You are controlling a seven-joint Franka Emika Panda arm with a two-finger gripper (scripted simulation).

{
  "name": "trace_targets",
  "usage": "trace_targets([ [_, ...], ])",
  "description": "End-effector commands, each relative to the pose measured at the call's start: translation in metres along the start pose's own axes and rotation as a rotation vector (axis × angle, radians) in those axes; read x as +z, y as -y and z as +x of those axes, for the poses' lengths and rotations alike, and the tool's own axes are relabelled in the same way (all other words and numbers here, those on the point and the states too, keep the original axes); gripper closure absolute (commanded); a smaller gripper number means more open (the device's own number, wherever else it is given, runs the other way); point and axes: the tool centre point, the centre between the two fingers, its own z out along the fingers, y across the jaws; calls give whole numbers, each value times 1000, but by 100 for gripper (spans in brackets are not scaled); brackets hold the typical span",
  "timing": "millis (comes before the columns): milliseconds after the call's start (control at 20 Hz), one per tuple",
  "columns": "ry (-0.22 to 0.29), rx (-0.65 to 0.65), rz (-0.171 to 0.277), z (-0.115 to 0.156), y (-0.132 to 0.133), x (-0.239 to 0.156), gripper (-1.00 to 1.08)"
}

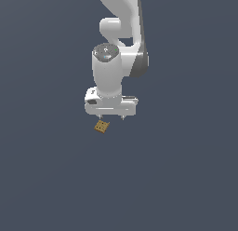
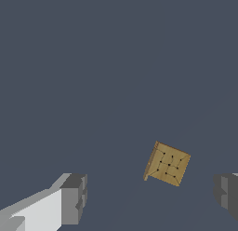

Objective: Pick up the object and move it to a goal position.

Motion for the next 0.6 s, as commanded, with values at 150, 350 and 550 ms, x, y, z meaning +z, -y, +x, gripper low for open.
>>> trace_targets([
  [150, 7, 111, 3, -14, -21, 37, -92],
  [350, 11, 215, 1, -29, -40, 69, -92],
  [550, 14, 294, -4, -42, -55, 92, -92],
])
